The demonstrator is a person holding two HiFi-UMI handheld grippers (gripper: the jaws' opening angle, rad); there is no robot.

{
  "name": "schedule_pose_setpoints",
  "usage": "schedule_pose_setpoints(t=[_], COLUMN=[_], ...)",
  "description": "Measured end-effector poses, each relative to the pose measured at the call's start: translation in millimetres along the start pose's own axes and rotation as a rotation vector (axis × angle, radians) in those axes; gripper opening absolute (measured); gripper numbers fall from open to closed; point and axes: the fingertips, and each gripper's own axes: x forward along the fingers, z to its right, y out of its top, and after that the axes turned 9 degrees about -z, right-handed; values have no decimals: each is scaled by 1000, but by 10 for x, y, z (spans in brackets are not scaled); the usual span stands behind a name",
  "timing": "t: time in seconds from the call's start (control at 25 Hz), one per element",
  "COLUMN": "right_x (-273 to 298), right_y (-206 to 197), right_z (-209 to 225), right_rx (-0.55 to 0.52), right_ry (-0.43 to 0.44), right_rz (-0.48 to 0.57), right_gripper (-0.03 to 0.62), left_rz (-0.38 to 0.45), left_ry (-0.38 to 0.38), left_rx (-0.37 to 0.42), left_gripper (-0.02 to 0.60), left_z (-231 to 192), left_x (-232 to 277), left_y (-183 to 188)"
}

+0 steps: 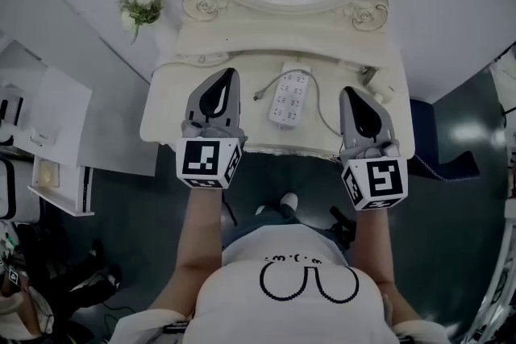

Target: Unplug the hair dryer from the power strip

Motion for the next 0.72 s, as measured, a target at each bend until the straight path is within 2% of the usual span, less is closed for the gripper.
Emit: schedule_pose_setpoints(t=[0.28,0.72], right_x=[-120,-180], right_y=[200,289], right_z=[-14,-52], right_rx=[-15,-25], right_ry=[-35,-55], right_rz=[22,29], right_gripper=[-3,-3], left_rz=[18,30], left_ry=[10,-1], left_rx=[44,57], left_gripper=[-3,-3], left_z=[-78,-107], left_x=[-64,-186], left_y=[137,239])
